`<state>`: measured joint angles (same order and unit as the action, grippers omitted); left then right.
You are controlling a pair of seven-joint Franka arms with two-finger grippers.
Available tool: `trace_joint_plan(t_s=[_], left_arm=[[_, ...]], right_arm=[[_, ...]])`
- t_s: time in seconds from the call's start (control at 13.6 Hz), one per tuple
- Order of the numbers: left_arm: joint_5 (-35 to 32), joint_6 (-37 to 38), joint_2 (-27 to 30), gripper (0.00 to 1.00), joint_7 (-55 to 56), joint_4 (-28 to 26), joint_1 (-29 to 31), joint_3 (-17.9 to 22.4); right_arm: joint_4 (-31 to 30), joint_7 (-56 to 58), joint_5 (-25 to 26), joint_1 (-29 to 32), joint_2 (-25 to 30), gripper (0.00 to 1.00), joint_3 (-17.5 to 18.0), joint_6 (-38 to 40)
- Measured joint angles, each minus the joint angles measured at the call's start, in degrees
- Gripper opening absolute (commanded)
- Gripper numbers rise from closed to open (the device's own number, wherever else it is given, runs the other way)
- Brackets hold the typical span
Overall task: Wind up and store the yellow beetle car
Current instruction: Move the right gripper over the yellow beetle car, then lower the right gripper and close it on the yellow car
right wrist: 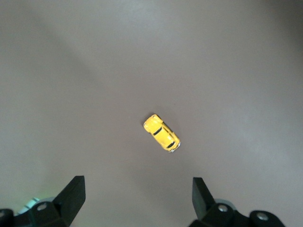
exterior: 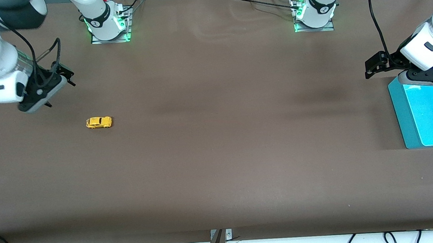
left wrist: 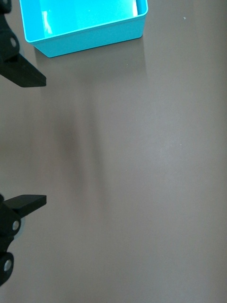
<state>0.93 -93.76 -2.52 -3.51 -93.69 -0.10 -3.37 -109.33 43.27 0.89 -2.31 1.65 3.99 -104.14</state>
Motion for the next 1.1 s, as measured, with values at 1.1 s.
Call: trace_joint_plan(t_s=[1.1], left_arm=[[0.0, 0.0, 0.0, 1.00, 0.0, 0.0, 0.0, 0.0]], right_arm=[[-21.0, 30.9, 0.0, 0.6, -8.9, 1.00, 0.1, -33.6]])
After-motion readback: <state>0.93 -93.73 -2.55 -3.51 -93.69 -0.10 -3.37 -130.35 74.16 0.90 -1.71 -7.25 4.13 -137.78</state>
